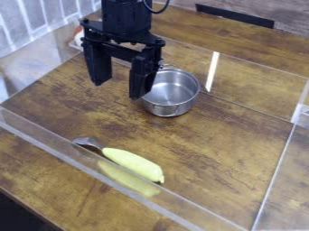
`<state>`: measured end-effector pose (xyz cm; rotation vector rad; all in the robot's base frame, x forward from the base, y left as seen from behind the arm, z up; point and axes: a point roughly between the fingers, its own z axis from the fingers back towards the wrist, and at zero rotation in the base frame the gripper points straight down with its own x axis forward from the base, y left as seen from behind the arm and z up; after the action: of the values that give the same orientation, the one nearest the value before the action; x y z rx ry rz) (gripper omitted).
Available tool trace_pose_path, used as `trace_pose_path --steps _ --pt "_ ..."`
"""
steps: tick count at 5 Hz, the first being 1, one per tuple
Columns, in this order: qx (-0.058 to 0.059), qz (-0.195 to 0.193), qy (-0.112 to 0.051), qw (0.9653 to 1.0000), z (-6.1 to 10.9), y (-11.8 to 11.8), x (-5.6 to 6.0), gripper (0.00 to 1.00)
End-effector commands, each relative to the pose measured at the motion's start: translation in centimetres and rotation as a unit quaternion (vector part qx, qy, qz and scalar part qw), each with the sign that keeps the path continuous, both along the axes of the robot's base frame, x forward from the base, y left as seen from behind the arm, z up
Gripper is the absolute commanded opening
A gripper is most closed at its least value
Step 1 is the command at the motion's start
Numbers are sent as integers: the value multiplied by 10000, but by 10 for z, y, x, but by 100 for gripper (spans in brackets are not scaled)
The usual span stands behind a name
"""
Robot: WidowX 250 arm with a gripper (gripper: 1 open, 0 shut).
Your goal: Move the green spoon to the right
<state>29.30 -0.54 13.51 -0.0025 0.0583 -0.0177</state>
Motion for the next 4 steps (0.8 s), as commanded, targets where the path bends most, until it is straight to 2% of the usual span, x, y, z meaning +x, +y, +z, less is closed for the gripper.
trace_pose_path --steps 1,2,3,4 --pt "-15 -164 143 9998 -14 -1 -4 100" --pt "-25 -514 272 9983 -27 -2 -8 100" --pt "21 -1448 272 9891 -42 -4 -8 100" --pt "55 -2466 227 9688 -59 -9 -8 100"
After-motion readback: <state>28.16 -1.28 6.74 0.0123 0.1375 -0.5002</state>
